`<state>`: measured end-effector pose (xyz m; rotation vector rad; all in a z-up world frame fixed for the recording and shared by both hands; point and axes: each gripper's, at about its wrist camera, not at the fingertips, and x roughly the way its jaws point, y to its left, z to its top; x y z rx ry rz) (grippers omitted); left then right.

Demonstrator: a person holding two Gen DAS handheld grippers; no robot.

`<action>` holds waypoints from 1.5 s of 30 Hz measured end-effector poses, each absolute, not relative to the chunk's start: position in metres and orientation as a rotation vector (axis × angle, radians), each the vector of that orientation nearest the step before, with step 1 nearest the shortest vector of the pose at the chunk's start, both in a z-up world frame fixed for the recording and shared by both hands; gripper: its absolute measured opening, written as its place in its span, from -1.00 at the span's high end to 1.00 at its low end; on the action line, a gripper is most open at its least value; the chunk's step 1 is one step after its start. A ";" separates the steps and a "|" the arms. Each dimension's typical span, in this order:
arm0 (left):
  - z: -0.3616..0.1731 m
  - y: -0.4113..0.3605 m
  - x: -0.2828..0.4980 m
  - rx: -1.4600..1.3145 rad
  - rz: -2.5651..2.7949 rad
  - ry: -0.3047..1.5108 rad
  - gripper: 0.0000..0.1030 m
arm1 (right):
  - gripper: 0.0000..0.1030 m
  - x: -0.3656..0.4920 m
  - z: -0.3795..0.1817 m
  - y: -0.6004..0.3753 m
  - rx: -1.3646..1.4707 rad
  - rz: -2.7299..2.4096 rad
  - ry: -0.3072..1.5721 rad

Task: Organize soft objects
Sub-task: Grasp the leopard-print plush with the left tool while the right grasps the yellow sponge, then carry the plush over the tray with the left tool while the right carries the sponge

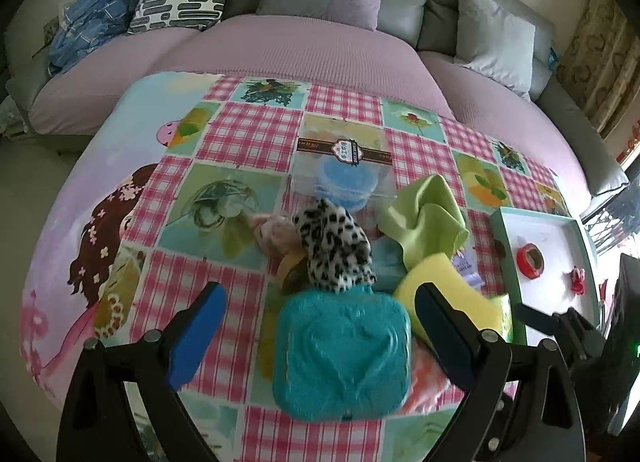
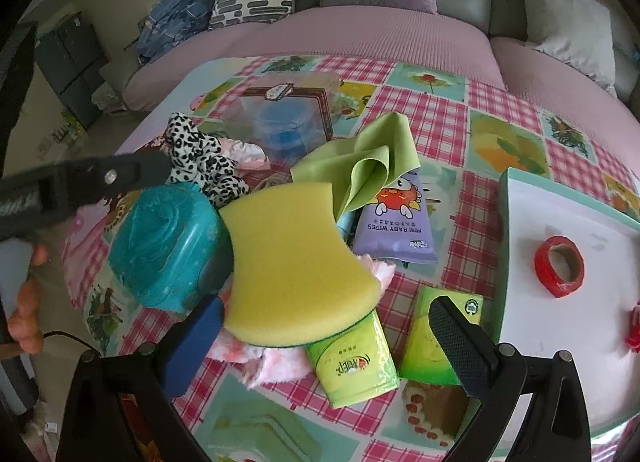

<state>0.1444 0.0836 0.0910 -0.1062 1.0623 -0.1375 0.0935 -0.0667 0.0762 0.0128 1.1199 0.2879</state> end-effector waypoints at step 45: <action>0.155 0.058 0.117 -0.159 -0.220 0.875 0.65 | -0.35 0.056 0.118 -0.137 0.178 0.217 1.020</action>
